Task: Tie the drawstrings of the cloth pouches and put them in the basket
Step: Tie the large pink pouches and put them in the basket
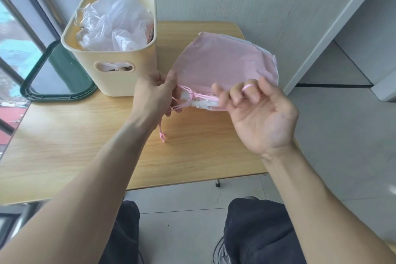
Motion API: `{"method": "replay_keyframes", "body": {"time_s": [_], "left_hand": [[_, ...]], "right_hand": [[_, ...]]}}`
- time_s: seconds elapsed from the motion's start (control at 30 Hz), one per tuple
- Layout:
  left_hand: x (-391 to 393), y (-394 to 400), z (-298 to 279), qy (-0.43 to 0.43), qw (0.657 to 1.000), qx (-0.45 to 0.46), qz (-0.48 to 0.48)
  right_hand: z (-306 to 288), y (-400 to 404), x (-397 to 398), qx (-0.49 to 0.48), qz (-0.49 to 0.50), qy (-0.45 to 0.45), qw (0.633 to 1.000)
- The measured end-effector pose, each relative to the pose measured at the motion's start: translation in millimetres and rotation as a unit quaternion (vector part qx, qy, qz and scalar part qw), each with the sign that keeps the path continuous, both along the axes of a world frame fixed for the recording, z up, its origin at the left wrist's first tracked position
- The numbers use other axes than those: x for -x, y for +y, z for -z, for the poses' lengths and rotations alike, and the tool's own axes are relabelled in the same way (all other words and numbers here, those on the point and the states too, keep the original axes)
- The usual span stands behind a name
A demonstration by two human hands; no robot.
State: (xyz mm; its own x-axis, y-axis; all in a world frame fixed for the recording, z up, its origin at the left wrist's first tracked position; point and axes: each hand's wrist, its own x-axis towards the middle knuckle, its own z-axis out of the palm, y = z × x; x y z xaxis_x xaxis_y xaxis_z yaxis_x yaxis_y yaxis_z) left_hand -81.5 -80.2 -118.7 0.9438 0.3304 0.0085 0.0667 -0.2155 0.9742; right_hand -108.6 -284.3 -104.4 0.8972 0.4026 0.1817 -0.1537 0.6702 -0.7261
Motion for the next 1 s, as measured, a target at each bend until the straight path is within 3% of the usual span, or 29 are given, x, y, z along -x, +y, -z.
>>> {"method": "replay_keyframes", "body": {"time_s": [0.1,0.2,0.3,0.57,0.63,0.73,0.8,0.87,0.93,1.0], "left_hand": [[-1,0,1,-0.009,0.998,-0.050,-0.037],[-2,0,0,-0.032,0.992,-0.106,-0.059],[-4,-3,-1,-0.092,0.973,-0.192,-0.086],[-9,-6,0,-0.111,0.979,-0.147,-0.085],[-5,-12,-2,-0.138,0.974,-0.174,-0.052],[1,-14,-4,-0.194,0.945,-0.248,0.084],[2,-9,-3,-0.145,0.952,-0.217,0.159],[1,-6,-1,-0.104,0.951,-0.236,0.169],[5,-7,-4,-0.094,0.950,-0.253,0.160],[9,-11,-11,-0.085,0.964,-0.193,0.162]], "right_hand": [[3,15,3,0.091,-0.007,0.077,0.993],[-1,8,2,0.219,-0.010,0.082,0.972],[-7,-3,3,0.247,-0.010,0.094,0.965],[-15,-8,14,0.320,-0.041,0.096,0.942],[-14,-12,14,0.349,-0.054,0.094,0.931],[-9,-22,12,0.388,-0.069,0.078,0.916],[-9,-24,11,0.337,-0.058,0.052,0.938],[-14,-28,7,0.221,-0.019,0.026,0.975],[-16,-41,-2,0.182,0.040,-0.025,0.982],[-14,-59,-9,0.296,0.090,-0.097,0.946]]}}
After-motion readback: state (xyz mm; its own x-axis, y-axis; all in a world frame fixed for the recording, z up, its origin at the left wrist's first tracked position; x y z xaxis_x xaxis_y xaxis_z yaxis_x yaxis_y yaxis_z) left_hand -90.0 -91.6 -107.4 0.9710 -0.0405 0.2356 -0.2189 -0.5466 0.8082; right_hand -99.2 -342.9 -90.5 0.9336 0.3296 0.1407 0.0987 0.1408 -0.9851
